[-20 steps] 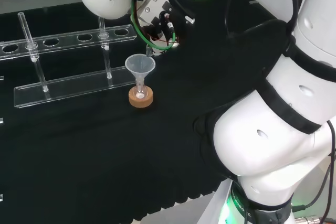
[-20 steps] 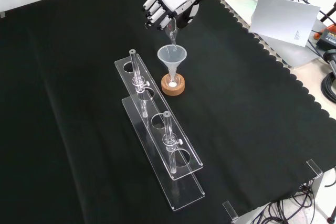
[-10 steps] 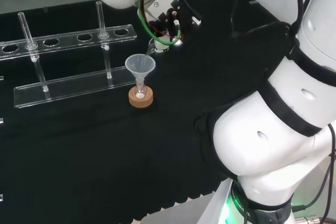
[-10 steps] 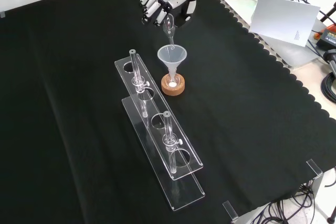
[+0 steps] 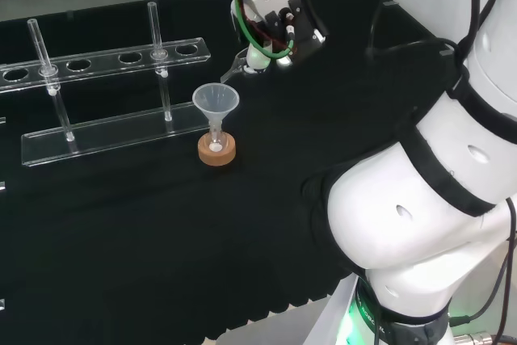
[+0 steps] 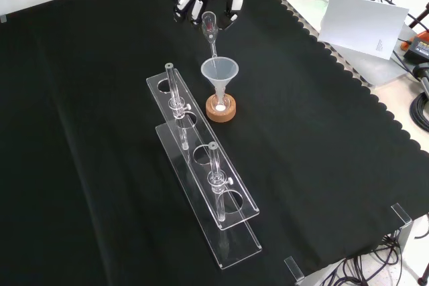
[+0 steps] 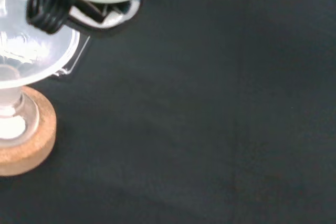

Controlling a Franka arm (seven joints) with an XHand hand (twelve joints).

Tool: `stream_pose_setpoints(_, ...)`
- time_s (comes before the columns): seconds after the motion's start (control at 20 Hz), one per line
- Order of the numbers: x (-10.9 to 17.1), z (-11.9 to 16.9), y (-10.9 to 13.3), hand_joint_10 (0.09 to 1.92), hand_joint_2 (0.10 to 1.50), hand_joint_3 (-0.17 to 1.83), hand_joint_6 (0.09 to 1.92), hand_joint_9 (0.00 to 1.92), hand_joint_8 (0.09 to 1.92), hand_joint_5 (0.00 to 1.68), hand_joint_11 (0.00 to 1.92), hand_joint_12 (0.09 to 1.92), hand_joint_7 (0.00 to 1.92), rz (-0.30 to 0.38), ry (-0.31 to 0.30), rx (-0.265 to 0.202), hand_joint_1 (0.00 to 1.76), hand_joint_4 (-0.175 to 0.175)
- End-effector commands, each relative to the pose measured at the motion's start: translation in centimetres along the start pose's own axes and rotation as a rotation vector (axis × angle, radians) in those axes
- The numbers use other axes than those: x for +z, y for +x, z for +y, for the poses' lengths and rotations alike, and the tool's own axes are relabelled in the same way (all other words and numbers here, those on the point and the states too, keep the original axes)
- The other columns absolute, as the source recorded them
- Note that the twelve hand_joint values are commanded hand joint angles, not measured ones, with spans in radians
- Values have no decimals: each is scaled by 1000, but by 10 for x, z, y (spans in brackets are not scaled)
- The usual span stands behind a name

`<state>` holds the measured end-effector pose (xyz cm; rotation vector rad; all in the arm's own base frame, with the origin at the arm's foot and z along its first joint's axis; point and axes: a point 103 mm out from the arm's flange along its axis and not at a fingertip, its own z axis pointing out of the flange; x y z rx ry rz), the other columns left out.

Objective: Pour all the NaCl from the weighing funnel into the round-bottom flask.

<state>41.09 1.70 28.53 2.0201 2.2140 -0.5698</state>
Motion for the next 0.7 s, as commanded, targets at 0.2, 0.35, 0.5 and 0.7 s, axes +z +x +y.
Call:
stream_pose_setpoints(0.2,8,-4,-11,379,606,657,401,912,663,1418,750,1106,532,150,-50,37,1147,175)
stream_pose_setpoints(0.35,10,-4,-14,379,606,657,401,912,663,1418,750,1106,533,199,-59,49,1147,175)
stream_pose_setpoints(0.5,11,-5,-18,379,606,657,402,912,663,1418,750,1106,533,256,-76,64,1147,175)
stream_pose_setpoints(0.7,14,-6,-24,379,606,657,402,912,663,1418,750,1107,533,287,-90,71,1147,175)
